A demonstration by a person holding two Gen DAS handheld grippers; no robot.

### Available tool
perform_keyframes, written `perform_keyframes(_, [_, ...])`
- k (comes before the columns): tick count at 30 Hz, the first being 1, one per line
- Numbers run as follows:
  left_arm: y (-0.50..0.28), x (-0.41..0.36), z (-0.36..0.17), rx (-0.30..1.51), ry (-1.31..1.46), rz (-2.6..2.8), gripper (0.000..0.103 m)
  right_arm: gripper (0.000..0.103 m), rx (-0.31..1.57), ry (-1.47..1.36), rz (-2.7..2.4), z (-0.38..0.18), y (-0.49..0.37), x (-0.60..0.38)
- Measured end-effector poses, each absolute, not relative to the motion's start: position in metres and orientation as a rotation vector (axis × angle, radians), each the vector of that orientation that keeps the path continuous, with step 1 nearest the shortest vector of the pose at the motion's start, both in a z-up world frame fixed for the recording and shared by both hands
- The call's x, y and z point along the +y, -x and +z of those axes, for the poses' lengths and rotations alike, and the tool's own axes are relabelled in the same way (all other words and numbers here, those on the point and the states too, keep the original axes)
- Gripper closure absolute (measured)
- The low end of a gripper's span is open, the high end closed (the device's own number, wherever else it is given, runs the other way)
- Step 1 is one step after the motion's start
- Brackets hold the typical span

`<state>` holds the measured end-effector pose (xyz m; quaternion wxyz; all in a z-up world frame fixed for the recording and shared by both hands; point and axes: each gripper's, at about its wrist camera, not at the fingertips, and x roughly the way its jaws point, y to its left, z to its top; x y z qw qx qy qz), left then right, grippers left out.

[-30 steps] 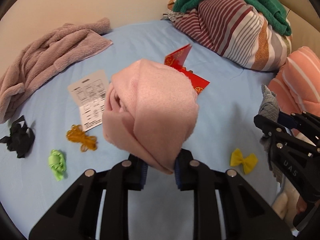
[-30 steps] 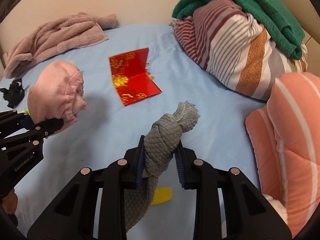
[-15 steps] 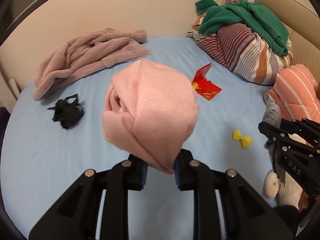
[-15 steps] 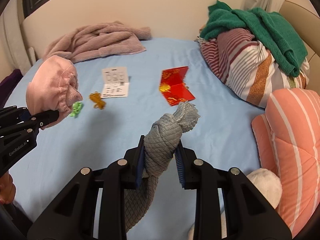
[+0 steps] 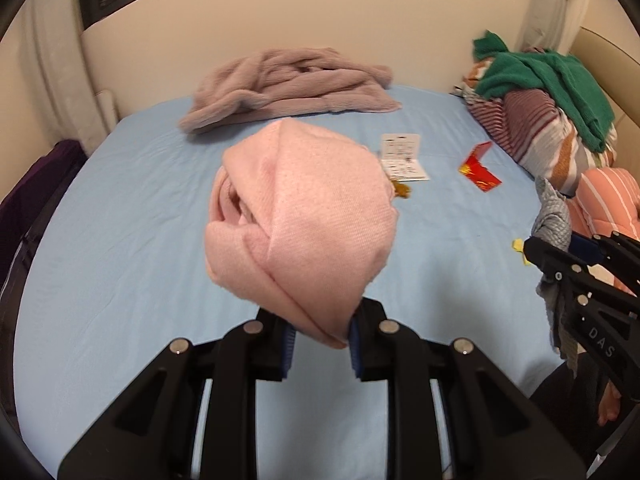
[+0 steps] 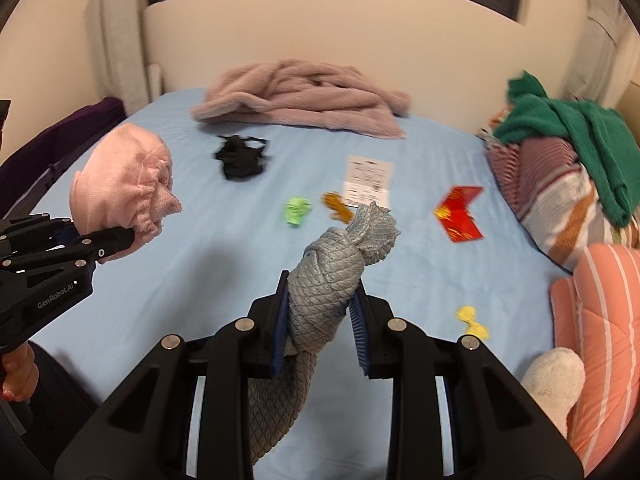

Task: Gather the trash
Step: 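Carry the pink cloth and grey sock in both grippers over the grey bin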

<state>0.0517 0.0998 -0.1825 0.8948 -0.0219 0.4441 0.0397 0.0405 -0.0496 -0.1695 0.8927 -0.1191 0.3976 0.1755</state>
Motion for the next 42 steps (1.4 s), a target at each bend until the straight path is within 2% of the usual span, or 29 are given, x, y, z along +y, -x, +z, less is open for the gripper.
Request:
perform_keyframes(17, [0.136, 0.292, -0.148, 0.877, 0.217, 0.526, 0.081, 0.077, 0.756, 0.397, 0.856, -0.148, 0.073, 0.187])
perform_keyframes(27, [0.275, 0.39, -0.119, 0.846, 0.315, 0.854, 0.081, 0.077, 0.683, 0.514, 1.168, -0.128, 0.163, 0.324])
perform_keyframes(34, [0.377, 0.431, -0.094, 0.847, 0.359, 1.109, 0.081, 0.077, 0.643, 0.569, 1.425, -0.107, 0.242, 0.405])
perform_keyframes(42, [0.477, 0.443, -0.069, 0.84, 0.429, 1.333, 0.081, 0.077, 0.556, 0.67, 1.711, -0.077, 0.344, 0.473])
